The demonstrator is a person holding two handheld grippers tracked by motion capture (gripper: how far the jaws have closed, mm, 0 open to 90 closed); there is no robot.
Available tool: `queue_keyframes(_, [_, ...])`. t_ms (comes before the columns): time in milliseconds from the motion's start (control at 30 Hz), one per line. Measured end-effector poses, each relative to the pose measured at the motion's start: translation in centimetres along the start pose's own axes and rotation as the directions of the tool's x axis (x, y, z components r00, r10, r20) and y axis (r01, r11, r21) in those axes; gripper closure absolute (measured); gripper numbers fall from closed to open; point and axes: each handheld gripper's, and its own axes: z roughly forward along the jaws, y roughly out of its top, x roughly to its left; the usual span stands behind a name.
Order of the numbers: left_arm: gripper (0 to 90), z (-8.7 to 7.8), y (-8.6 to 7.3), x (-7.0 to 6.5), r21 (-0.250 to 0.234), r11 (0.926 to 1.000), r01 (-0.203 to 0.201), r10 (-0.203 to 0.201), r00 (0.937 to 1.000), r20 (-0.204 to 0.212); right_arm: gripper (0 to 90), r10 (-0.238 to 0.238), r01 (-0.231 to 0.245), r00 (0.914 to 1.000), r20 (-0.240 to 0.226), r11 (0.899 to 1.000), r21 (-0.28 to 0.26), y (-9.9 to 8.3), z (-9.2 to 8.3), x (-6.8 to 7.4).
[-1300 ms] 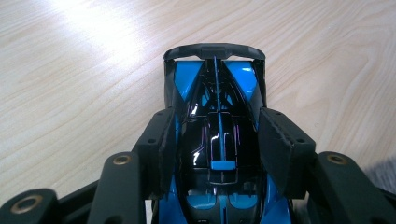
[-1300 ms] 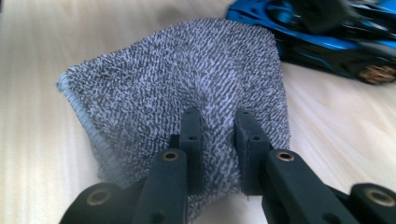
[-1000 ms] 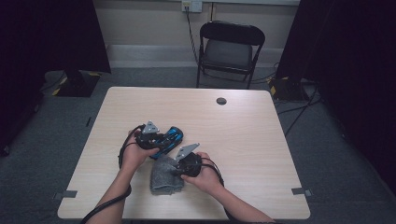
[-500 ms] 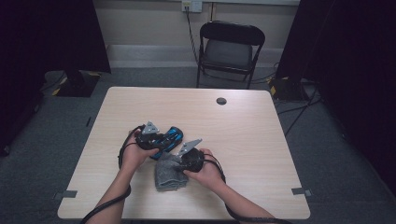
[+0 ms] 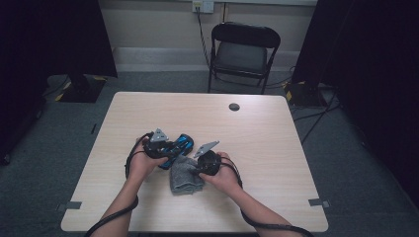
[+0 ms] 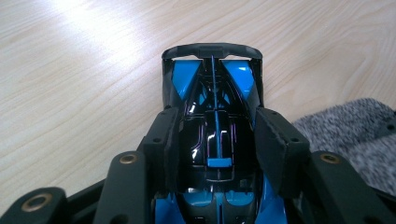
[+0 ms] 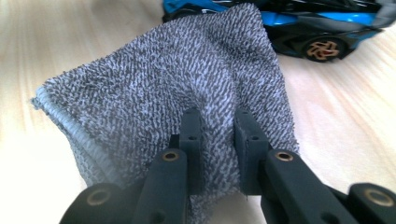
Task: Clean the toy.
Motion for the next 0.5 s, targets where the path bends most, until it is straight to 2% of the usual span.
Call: queue_keyframes(500, [51.7,0.0,0.0,0.0,0.006,1.0,-0.003,0.003,1.0,-0.003,76.3,0.06,-0.06,0.9978,0.03,0.998,0.007,-0.1,-0.4,-2.4])
